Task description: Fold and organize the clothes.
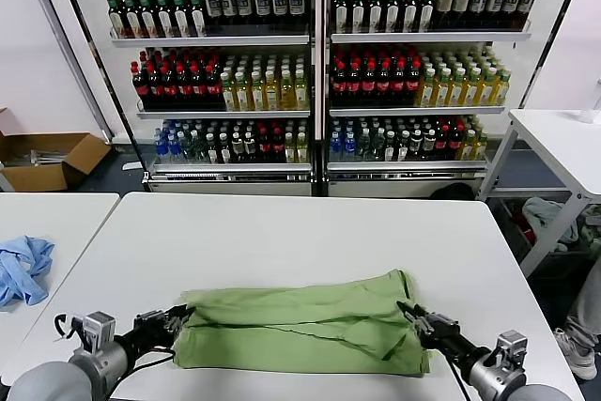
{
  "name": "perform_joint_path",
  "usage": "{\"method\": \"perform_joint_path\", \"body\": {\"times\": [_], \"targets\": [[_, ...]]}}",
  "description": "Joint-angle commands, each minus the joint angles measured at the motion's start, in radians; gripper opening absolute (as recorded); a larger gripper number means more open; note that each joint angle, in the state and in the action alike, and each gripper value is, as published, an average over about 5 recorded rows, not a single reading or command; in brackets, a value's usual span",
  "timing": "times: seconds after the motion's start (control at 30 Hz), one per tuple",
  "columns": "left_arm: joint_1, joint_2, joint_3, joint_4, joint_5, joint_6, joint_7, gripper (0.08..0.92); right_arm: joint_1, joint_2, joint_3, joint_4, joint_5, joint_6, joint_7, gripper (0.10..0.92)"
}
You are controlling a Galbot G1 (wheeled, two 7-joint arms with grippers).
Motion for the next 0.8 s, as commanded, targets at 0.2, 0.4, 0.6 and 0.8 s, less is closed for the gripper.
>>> {"method": "perform_joint_path", "body": {"times": [0.2, 0.4, 0.6, 0.8], "targets": [[0.097, -0.117, -0.105, -0.051, -0.032, -0.105, -0.102, 0.506, -0.037, 0.029, 0.361, -0.052, -0.124, 0.127, -0.040, 0.583], [0.074, -0.190, -0.004, -0.040, -0.039, -0.184, -0.219, 0.679, -0.071, 0.075, 0.429, -0.065, -0.125, 0.139, -0.017, 0.753], [0.050, -0.240, 0.085, 0.000, 0.055, -0.201, -0.246, 0.810, -0.092, 0.120, 0.424, -0.035, -0.146, 0.142, -0.015, 0.821], [0.051, -0.235, 0.113, 0.002, 0.085, -0.148, -0.236, 0.805, -0.102, 0.127, 0.419, -0.017, -0.148, 0.139, -0.022, 0.823]]}}
